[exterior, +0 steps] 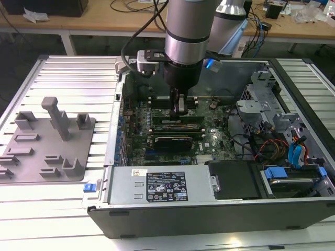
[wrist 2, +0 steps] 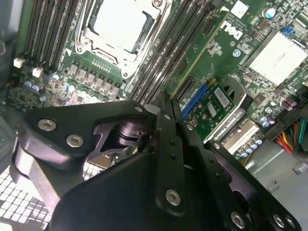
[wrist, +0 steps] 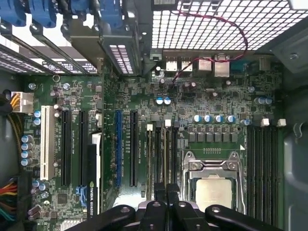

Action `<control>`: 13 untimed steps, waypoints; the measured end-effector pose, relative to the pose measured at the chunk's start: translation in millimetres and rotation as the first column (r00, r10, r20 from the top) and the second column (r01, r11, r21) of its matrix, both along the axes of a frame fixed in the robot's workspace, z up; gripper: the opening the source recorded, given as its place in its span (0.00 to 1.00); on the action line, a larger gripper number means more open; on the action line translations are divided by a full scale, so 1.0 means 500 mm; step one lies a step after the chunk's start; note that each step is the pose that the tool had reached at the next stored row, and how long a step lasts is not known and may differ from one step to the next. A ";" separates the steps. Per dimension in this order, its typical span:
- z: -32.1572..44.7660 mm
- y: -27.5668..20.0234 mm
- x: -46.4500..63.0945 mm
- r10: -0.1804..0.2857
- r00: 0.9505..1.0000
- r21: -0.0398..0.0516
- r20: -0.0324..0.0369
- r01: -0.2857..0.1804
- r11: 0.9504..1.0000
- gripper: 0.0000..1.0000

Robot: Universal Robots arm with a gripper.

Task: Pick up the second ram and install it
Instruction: 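Insert the second ram into the second slot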

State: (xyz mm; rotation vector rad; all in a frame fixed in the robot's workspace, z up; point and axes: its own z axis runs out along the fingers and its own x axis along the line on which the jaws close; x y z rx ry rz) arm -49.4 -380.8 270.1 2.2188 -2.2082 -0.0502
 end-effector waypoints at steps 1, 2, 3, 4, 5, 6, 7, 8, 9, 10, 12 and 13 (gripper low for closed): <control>-0.008 0.0000 0.000 0.000 1.000 0.000 0.000 0.000 1.000 0.09; -0.014 -0.0001 0.000 0.000 1.000 0.000 0.000 0.000 1.000 0.09; -0.017 0.0000 0.000 0.000 1.000 0.000 0.000 0.000 1.000 0.09; -0.023 -0.0001 0.000 0.000 1.000 0.000 0.000 0.000 1.000 0.09; -0.028 -0.0001 0.000 0.000 1.000 0.000 0.000 0.000 1.000 0.09; -0.031 -0.0001 0.000 0.000 1.000 0.000 0.000 0.000 1.000 0.09; -0.035 0.0009 0.000 0.000 1.000 0.000 0.000 0.000 1.000 0.09; -0.036 0.0026 0.000 0.000 1.000 0.000 0.000 0.000 1.000 0.09; -0.037 0.0040 0.000 0.000 1.000 0.000 0.000 0.000 1.000 0.09; -0.039 0.0052 0.000 0.000 1.000 0.001 0.000 0.000 1.000 0.09; -0.045 0.0053 0.000 0.000 1.000 0.000 0.000 0.000 1.000 0.09; -0.050 0.0053 0.000 0.000 1.000 0.000 0.000 0.000 1.000 0.09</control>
